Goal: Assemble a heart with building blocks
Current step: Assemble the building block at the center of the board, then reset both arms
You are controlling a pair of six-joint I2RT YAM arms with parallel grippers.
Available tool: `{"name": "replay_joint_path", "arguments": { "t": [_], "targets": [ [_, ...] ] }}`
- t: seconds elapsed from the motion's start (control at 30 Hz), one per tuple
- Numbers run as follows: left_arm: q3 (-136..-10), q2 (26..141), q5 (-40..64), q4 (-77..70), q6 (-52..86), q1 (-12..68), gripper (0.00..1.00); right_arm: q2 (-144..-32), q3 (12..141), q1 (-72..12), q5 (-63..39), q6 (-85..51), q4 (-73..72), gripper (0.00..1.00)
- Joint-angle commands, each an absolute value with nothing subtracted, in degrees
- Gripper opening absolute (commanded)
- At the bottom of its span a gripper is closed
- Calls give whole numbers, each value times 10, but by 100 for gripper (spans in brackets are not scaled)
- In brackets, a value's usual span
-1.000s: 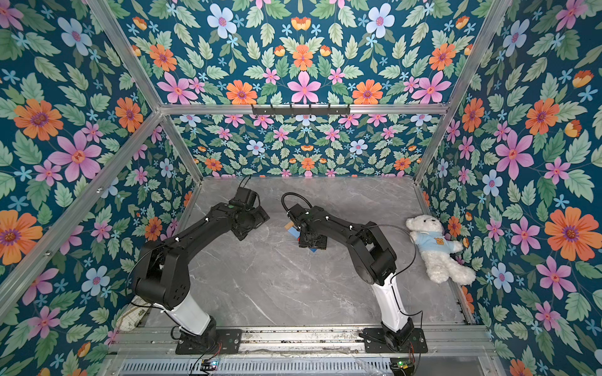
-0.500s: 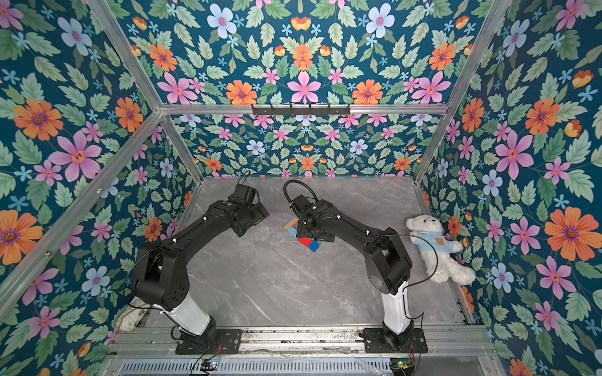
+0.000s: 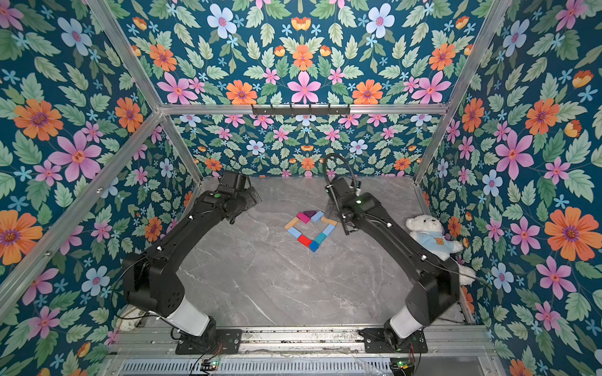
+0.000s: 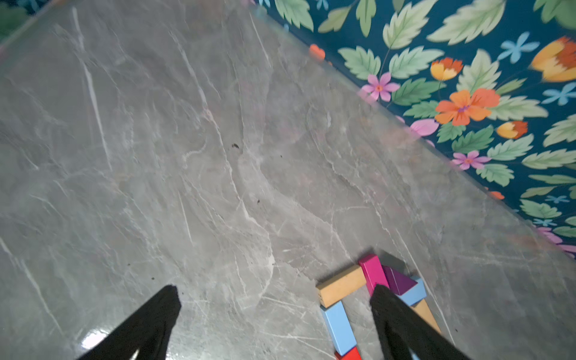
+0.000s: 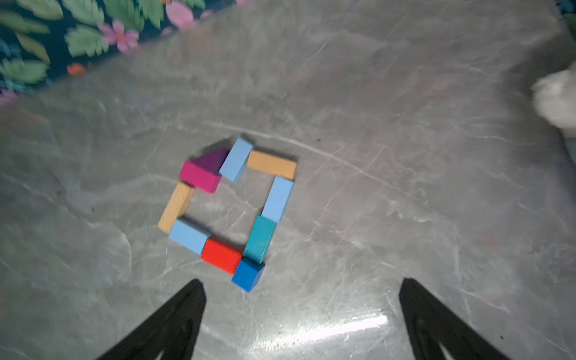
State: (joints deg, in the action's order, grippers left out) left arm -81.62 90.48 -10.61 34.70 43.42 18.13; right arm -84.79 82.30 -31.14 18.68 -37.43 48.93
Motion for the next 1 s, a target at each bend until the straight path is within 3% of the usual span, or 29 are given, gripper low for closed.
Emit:
{"name": "replay_joint_path", "arguments": {
  "t": [0.0, 0.17, 0.33, 0.43, 0.6, 0.8, 0.97],
  "targets": [
    [-785, 861, -135, 297, 401, 156, 99, -741, 720, -248, 209, -367, 395, 99],
    [-668, 774, -250, 227, 375, 115, 99, -466, 437, -100, 225, -353, 193, 99],
    [-512, 737, -354, 79, 190, 106, 96, -322, 232, -90, 312, -222, 1, 99],
    [-422, 729, -372, -13, 127, 77, 95, -364, 183, -90, 309, -132, -75, 99],
    [-283, 736, -286, -213, 92, 20, 91, -498, 162, -90, 281, -60, -185, 99],
    [-260, 830, -200, -352, 83, -7, 90, -583, 99, -80, 235, -39, -376, 99],
    [-295, 890, -144, -406, 50, -21, 91, -637, 100, -52, 194, -5, -441, 99]
  ]
}}
